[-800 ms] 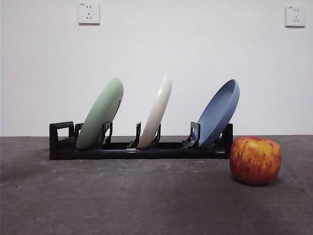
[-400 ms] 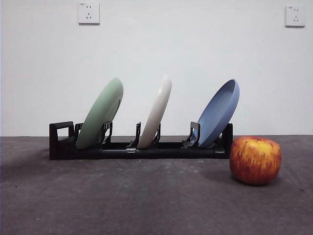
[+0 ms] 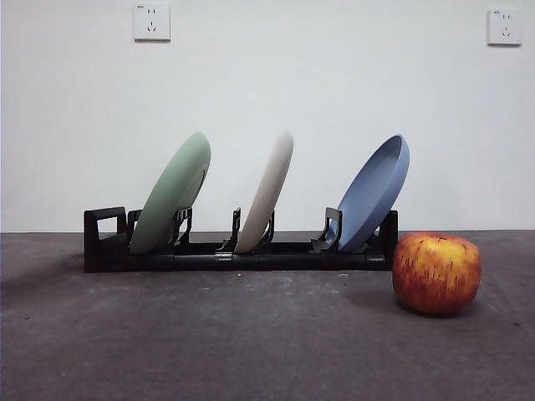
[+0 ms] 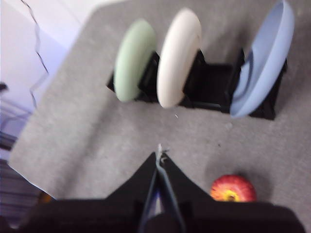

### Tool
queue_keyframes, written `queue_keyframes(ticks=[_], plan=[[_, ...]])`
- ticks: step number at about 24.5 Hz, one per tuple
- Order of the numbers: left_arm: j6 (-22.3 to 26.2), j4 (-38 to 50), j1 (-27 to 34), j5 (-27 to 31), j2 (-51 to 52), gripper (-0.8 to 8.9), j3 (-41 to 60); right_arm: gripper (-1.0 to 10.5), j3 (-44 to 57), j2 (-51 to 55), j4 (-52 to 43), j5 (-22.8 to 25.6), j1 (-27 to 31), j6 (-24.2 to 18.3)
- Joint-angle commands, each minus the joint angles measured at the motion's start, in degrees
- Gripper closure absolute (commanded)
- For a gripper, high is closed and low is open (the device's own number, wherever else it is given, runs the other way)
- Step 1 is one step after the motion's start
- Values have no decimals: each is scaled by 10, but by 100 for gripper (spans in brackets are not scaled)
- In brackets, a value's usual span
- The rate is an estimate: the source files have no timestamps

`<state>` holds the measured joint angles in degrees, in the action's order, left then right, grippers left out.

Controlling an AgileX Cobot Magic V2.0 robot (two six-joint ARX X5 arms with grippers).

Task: Take the green plate from the plate rack,put the plate on the table,take the apple from the table,put the apple in the plate

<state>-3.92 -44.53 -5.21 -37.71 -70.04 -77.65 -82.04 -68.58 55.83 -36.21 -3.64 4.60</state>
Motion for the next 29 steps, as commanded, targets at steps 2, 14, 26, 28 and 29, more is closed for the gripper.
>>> queue_keyframes(ticks=[2,14,26,28,29], plan=[[15,0,-2,-2,-35,817,-27,875,-19,-44,0,30,-28,-17],[7,34,-58,104,-120,463,-55,442,-41,-92,-6,67,-80,2],[12,-86,-124,252,-400,468,-396,444,-49,-92,6,67,-80,14],[12,-85,-125,260,-424,468,-407,445,-49,-92,10,67,-80,14],[12,-86,-125,260,-432,468,-407,445,-49,-92,11,67,-80,14]])
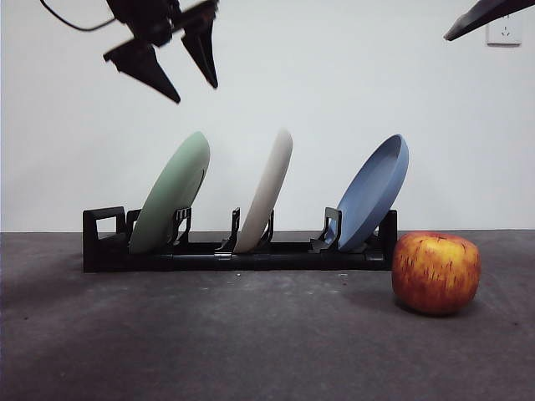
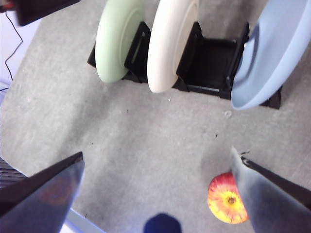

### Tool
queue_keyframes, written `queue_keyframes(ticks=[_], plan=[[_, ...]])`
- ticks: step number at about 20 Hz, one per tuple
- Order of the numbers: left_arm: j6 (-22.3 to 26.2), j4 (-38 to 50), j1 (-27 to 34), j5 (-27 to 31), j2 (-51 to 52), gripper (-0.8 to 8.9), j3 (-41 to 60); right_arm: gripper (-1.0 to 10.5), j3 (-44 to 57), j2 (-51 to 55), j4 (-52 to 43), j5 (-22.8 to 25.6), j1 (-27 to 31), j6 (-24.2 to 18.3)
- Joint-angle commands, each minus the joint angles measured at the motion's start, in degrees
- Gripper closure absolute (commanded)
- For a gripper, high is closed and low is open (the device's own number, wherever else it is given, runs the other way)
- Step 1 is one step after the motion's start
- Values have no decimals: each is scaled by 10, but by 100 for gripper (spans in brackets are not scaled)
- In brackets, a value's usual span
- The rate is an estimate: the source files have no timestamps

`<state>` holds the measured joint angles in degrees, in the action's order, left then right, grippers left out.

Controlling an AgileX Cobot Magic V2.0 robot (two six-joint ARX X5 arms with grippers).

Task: Take the green plate from the plate rack,put the plate on the table,take the apple from the table,put the apple in the plate

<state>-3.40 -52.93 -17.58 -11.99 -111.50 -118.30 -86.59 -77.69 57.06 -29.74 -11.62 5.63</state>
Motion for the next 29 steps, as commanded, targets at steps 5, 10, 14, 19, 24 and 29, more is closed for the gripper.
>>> queue_keyframes(ticks=[5,10,14,19,24,29], plan=[[7,-14,-2,3,-58,469,0,446,-3,0,0,17,-1,4],[7,-24,-2,17,-76,496,0,446,-3,0,0,26,-1,4],[10,-17,-2,15,-75,820,0,446,-3,0,-2,35,-1,4],[11,-35,-2,15,-75,821,-18,446,-3,0,-4,41,-1,4],[11,-89,-6,-7,-75,821,-113,447,-3,0,-4,43,-1,4],[6,-143,-21,-79,-75,821,-287,447,-3,0,-2,43,-1,4]])
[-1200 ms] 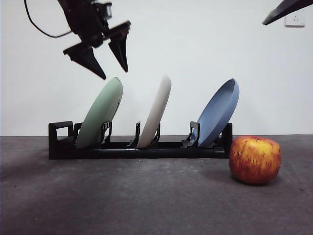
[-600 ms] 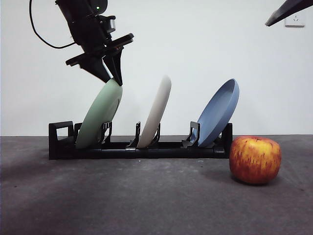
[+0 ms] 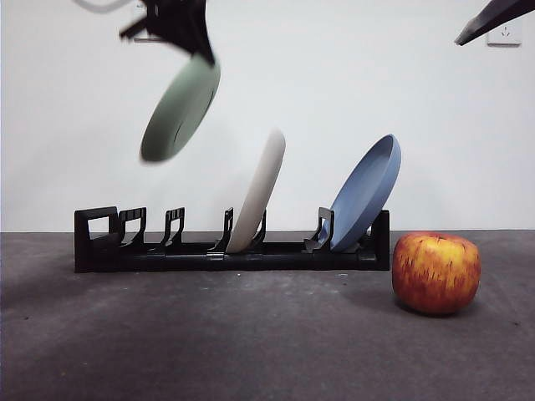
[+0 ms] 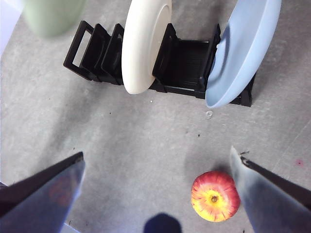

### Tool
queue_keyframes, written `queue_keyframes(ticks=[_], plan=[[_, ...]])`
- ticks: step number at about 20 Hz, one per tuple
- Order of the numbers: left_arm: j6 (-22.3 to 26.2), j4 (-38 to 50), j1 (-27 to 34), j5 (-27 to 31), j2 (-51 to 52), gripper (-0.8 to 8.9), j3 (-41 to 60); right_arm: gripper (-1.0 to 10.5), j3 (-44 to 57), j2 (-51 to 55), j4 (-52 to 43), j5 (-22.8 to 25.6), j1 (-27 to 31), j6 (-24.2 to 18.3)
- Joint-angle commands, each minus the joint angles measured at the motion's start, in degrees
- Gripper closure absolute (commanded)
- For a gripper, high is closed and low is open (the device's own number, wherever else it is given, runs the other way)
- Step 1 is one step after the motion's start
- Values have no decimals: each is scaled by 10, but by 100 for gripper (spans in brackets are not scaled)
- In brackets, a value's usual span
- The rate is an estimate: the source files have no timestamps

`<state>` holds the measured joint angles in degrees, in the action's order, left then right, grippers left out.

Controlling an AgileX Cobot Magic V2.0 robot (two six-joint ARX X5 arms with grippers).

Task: Take the green plate from the plate rack,put the plate on the table,take the apple from the table,put the apple in the plate

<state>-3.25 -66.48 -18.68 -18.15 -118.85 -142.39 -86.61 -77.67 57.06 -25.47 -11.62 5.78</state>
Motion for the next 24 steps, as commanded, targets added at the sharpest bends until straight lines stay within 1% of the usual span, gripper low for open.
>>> queue_keyframes(ticks=[1,5,7,13,15,17,18,19,21,23,24], plan=[[5,-24,-16,-22,-1,821,-87,447,-3,-1,-2,0,-1,2],[5,-95,-32,-29,0,821,-247,446,-3,-1,-7,0,0,1],[5,-96,-37,-33,17,821,-289,446,-3,-1,-13,0,0,0],[21,-100,-52,-32,152,821,-272,446,-3,-1,-13,2,0,-3],[30,-100,-56,-32,218,821,-228,446,-3,-1,-13,13,0,-3],[41,-100,-61,-24,299,821,-150,446,-3,-1,-12,28,0,-3],[54,-100,-63,-3,364,821,-77,446,-3,-1,-10,30,0,-3],[56,-100,-64,10,393,821,-43,446,-3,-1,-10,30,0,-3],[63,-100,-64,50,488,821,80,446,-3,-1,-11,30,0,-3],[58,-100,-64,67,578,821,208,446,-3,-1,-11,30,0,-3],[45,-100,-64,74,623,821,278,446,-3,-1,-11,30,0,-2]])
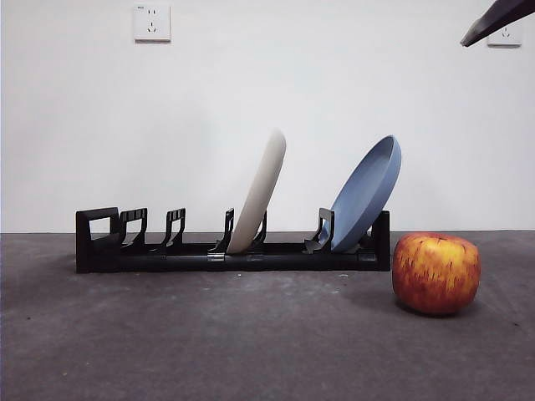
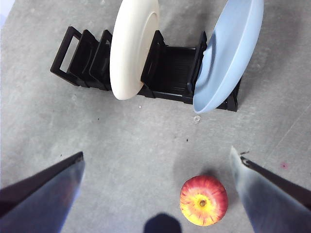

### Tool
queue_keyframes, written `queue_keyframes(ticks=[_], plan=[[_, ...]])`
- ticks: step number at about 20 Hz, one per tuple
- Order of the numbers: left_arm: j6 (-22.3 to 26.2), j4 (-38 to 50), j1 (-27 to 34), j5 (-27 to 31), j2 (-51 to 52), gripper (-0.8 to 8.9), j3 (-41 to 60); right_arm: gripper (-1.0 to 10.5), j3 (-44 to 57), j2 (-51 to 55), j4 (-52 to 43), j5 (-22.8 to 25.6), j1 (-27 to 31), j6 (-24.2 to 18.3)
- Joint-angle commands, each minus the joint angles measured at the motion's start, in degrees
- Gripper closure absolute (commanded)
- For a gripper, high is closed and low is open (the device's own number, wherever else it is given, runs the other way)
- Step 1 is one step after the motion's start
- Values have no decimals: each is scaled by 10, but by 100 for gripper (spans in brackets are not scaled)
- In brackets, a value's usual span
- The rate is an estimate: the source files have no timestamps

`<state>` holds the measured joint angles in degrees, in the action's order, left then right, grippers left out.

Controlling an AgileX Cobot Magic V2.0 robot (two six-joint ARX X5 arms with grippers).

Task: Take the green plate from the plate rack,put the plate on the table,take the apple from the table,put the apple in the plate

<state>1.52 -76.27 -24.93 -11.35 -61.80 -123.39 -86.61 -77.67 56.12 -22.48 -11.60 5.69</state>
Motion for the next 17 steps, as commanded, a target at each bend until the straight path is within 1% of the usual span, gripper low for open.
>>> queue_keyframes(ticks=[1,3,5,8,11,13,17], plan=[[-15,-2,-2,10,86,821,143,446,-3,-1,-2,0,0,-2],[-42,-2,-2,9,144,821,257,446,-3,-1,-3,0,0,-1],[-60,-2,-2,9,174,821,359,447,-3,-1,-4,0,0,1],[-60,2,-2,19,165,821,466,447,-3,-1,-4,0,0,2],[-60,42,-23,67,116,821,511,447,-3,-1,-4,0,0,2],[-60,71,-64,121,66,821,513,447,-3,-1,-3,0,0,3],[-78,130,-200,245,-50,821,513,447,-3,-1,-2,0,0,3]])
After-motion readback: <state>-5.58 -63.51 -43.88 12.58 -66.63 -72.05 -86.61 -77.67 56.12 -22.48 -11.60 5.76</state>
